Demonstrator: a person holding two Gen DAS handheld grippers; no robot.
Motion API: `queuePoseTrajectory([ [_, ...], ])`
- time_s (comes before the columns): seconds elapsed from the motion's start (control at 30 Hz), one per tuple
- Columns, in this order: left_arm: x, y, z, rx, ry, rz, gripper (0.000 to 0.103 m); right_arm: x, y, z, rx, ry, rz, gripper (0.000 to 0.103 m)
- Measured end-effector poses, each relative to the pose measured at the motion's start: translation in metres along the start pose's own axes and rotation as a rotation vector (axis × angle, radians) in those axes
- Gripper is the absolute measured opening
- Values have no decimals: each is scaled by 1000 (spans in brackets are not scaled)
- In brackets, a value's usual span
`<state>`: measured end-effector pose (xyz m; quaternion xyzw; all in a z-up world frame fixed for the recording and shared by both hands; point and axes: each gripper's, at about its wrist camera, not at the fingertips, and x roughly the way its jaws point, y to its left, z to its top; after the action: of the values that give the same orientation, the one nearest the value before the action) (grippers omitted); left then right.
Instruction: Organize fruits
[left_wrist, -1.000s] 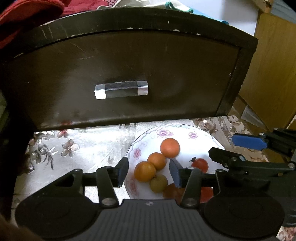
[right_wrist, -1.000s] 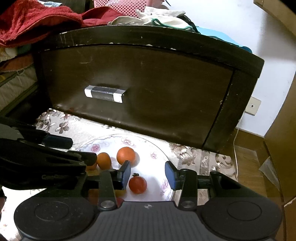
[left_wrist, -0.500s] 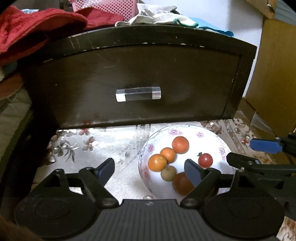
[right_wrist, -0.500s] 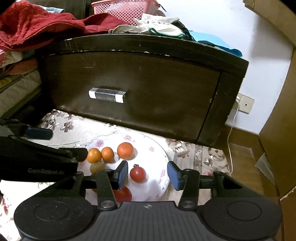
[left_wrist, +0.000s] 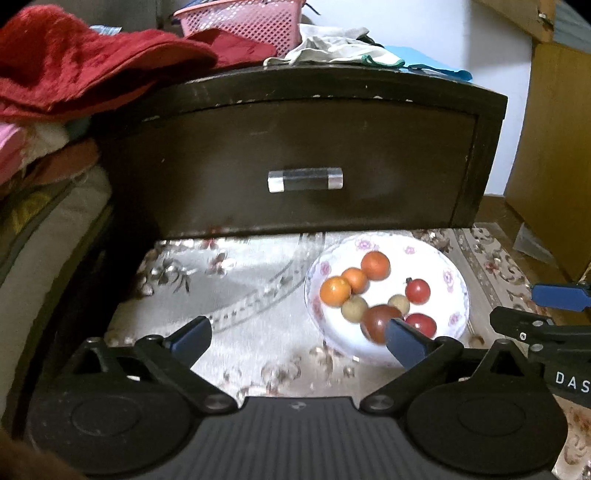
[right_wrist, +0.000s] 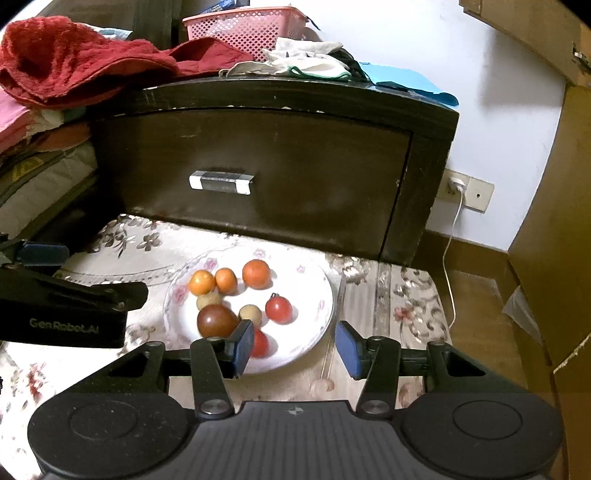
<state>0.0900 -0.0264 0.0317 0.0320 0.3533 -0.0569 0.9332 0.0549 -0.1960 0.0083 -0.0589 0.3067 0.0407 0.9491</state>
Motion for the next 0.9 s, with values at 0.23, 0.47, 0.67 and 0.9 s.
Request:
queuePoseTrajectory([
  [0.23, -17, 10, -15, -51, 9, -23, 103, -21, 8, -13, 8, 1, 25, 45],
  [0.47, -32, 6, -31, -55, 30, -17, 103, -37, 17, -24, 3, 3, 43, 45],
  [0.67, -39, 4, -49, -76, 76, -53, 103, -45, 18, -33, 30, 20, 47, 46],
  [0.9, -49, -9, -64, -16, 69, 13, 103, -51, 23, -44, 35, 46, 52, 46],
])
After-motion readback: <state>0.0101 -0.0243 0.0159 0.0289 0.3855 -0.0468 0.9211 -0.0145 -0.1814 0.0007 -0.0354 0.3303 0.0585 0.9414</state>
